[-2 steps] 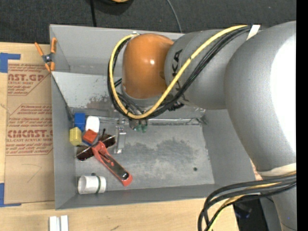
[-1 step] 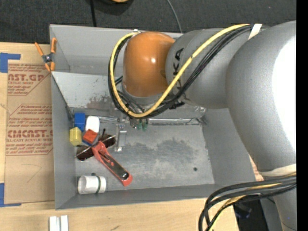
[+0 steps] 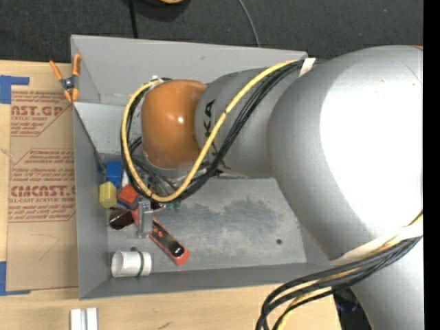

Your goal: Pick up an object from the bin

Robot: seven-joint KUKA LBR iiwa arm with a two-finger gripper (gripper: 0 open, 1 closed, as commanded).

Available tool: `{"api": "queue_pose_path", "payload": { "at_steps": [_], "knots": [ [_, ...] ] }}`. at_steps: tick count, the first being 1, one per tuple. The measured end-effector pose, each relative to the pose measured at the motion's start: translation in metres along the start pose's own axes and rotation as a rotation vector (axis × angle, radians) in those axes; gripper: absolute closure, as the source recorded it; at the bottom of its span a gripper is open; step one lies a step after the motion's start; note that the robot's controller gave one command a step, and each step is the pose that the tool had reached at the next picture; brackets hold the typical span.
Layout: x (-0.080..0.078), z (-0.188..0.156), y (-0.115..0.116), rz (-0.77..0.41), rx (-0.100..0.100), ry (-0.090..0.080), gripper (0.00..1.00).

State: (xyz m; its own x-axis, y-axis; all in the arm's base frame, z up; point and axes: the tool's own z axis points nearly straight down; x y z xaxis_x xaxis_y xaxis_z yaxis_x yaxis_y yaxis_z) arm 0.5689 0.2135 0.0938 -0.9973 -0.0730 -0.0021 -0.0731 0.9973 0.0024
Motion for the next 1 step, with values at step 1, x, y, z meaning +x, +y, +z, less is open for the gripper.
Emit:
{"api": "queue_pose_path", "payload": {
  "at_steps": [1],
  "knots": [
    [0.0078,0.001,0.0142,-0.021,0.002,0.013,0.0]
  ]
}}
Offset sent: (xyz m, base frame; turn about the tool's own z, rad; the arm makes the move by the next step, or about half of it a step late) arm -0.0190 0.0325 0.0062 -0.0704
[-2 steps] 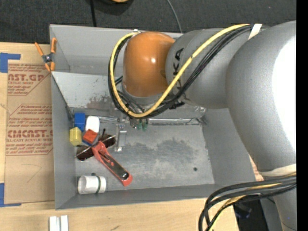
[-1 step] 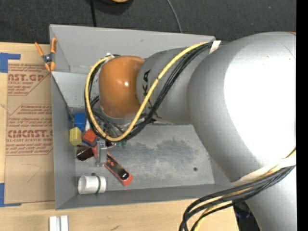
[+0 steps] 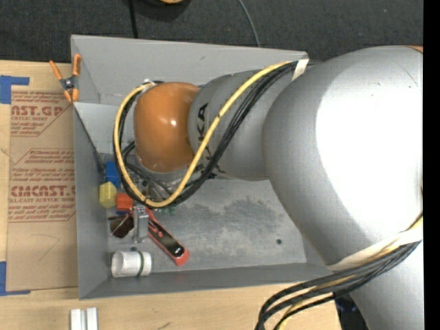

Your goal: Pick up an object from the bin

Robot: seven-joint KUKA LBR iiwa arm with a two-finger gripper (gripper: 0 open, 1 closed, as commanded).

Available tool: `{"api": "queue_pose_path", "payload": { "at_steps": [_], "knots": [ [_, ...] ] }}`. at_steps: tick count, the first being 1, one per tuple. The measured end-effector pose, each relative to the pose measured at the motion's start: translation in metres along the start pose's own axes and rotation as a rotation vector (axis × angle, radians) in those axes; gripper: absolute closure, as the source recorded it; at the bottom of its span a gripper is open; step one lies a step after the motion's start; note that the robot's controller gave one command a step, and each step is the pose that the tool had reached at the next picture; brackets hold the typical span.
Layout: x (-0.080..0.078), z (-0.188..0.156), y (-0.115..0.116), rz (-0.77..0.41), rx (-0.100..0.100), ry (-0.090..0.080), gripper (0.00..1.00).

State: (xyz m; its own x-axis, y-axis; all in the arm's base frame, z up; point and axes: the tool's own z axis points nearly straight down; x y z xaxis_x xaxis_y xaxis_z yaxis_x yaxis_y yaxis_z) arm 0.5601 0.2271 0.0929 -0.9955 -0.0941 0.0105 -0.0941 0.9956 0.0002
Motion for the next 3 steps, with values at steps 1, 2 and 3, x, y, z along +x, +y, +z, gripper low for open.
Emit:
{"api": "queue_pose_path", "payload": {
  "at_steps": [1,2,3],
  "knots": [
    [0.002,-0.023,0.012,-0.028,-0.003,-0.018,0.0],
    [0.001,0.026,-0.025,-0.145,0.001,0.002,0.0],
    [-0.007,0.022,0.01,-0.186,-0.004,-0.022,1.0]
  ]
}}
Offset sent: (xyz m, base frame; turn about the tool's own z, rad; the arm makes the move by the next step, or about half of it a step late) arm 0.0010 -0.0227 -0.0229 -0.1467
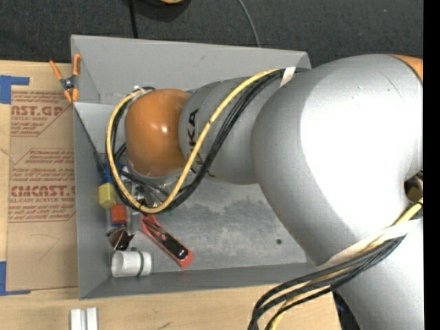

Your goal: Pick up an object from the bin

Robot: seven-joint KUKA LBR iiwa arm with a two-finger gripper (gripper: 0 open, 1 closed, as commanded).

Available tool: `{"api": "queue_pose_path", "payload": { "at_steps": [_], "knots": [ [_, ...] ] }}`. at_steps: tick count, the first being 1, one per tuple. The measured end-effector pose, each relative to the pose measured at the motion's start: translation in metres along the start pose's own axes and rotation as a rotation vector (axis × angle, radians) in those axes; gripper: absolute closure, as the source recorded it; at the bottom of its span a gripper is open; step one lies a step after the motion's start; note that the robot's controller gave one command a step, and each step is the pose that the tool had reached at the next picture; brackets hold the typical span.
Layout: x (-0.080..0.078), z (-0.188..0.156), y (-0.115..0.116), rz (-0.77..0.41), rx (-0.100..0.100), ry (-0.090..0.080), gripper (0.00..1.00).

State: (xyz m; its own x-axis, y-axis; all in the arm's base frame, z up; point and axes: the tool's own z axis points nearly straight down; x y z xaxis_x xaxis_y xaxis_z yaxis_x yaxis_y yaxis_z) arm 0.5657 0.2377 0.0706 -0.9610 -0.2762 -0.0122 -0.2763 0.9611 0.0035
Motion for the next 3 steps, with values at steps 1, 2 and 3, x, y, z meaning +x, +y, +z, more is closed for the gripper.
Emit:
{"api": "queue_pose_path", "payload": {
  "at_steps": [1,2,3],
  "knots": [
    [0.0,0.0,0.0,0.0,0.0,0.0,1.0],
    [0.001,-0.003,0.0,0.0,0.0,0.002,1.0],
    [0.004,-0.021,0.0,0.0,0.001,0.013,1.0]
  ]
}}
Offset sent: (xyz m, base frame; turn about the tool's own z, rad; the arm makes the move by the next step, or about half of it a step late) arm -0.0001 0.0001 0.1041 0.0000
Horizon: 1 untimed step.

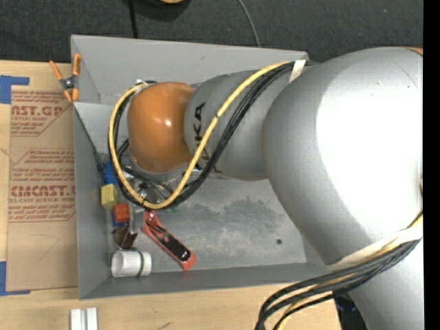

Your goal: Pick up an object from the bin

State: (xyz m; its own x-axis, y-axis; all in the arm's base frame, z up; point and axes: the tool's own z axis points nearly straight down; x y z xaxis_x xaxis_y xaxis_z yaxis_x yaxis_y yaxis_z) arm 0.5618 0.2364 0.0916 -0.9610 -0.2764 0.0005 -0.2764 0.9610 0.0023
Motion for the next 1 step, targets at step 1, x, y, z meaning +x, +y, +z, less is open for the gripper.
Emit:
{"api": "queue_pose_path", "payload": {
  "at_steps": [1],
  "knots": [
    [-0.002,-0.0208,0.0003,0.0,-0.001,-0.007,1.0]
  ]
}}
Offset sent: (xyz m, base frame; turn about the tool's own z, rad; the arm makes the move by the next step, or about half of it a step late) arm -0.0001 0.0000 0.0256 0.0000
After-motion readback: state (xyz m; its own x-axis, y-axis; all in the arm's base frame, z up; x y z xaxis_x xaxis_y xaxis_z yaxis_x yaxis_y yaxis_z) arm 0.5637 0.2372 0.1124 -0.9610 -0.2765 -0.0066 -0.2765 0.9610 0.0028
